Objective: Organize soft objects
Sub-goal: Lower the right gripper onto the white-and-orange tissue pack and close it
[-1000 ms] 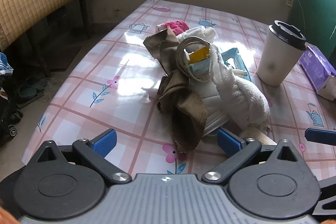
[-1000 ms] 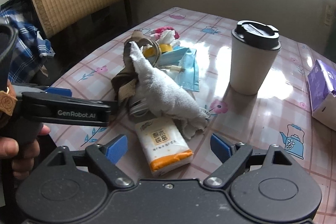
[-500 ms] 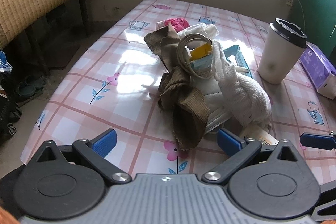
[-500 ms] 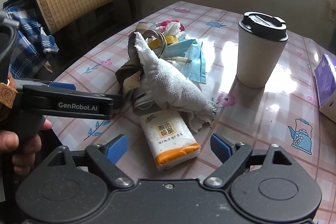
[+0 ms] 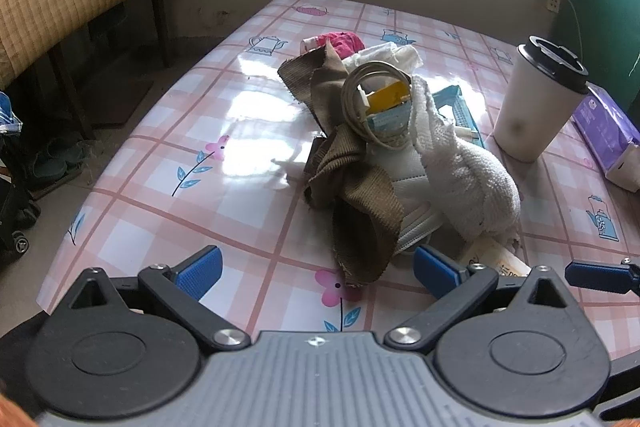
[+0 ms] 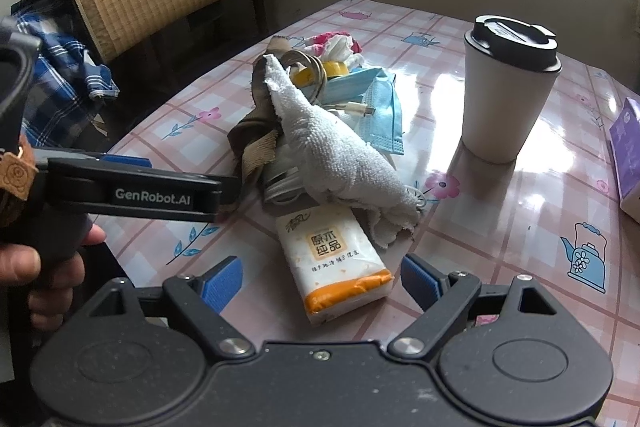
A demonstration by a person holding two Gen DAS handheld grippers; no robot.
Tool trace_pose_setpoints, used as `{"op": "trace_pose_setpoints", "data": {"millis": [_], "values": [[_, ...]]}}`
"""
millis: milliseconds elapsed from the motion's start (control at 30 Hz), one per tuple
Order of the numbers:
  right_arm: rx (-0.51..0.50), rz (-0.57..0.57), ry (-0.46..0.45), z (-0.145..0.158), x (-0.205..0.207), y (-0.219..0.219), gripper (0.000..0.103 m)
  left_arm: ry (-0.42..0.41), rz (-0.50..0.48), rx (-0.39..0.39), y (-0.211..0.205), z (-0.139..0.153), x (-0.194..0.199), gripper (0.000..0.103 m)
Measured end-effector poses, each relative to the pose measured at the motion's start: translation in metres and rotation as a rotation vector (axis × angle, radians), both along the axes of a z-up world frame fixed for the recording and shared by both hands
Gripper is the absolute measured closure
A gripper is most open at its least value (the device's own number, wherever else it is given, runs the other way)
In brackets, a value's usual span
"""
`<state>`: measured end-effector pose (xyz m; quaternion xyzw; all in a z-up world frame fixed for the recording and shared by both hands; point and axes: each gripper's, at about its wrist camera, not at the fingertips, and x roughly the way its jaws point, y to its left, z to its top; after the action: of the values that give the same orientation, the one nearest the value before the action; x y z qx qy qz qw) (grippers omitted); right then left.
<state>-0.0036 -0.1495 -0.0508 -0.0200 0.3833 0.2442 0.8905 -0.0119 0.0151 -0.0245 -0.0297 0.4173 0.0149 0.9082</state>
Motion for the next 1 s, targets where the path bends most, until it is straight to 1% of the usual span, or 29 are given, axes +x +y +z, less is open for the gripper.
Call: {"op": "trace_pose_setpoints", "data": {"millis": [233, 367, 567, 667, 767, 800, 833, 867, 900, 1000], "values": [[-0.001, 0.015, 0.012, -0.004, 0.003, 0.003, 0.002, 0.002, -0.003, -0.005, -0.001, -0.002, 0.000, 0.000], [-0.021, 0.015, 0.013, -0.008, 0.007, 0.006, 0.002, 0.004, -0.004, -0.007, 0.000, -0.003, 0.001, 0.000], [-0.031, 0.042, 0.029, -0.016, 0.020, 0.011, 0.002, 0.009, -0.005, -0.009, 0.000, -0.005, 0.002, 0.000], [-0.021, 0.066, 0.048, -0.023, 0.025, 0.014, 0.002, 0.011, -0.010, -0.011, -0.001, -0.005, 0.003, 0.000], [0.000, 0.064, 0.051, -0.026, 0.026, 0.013, 0.004, 0.012, -0.014, -0.014, -0.002, -0.006, 0.003, 0.000], [0.004, 0.054, 0.048, -0.027, 0.026, 0.011, 0.012, 0.012, -0.015, -0.016, -0.002, -0.006, 0.003, 0.000], [0.005, 0.047, 0.042, -0.027, 0.025, 0.010, 0.027, 0.013, -0.015, -0.017, -0.002, -0.006, 0.004, 0.000], [0.003, 0.040, 0.036, -0.026, 0.025, 0.008, 0.034, 0.015, -0.015, -0.018, -0.002, -0.007, 0.004, 0.000], [0.016, 0.043, 0.043, -0.025, 0.026, 0.005, 0.037, 0.017, -0.016, -0.019, -0.003, -0.007, 0.004, 0.000], [0.044, 0.037, 0.057, -0.025, 0.025, -0.003, 0.039, 0.012, -0.026, -0.026, -0.004, -0.006, 0.005, 0.000]]}}
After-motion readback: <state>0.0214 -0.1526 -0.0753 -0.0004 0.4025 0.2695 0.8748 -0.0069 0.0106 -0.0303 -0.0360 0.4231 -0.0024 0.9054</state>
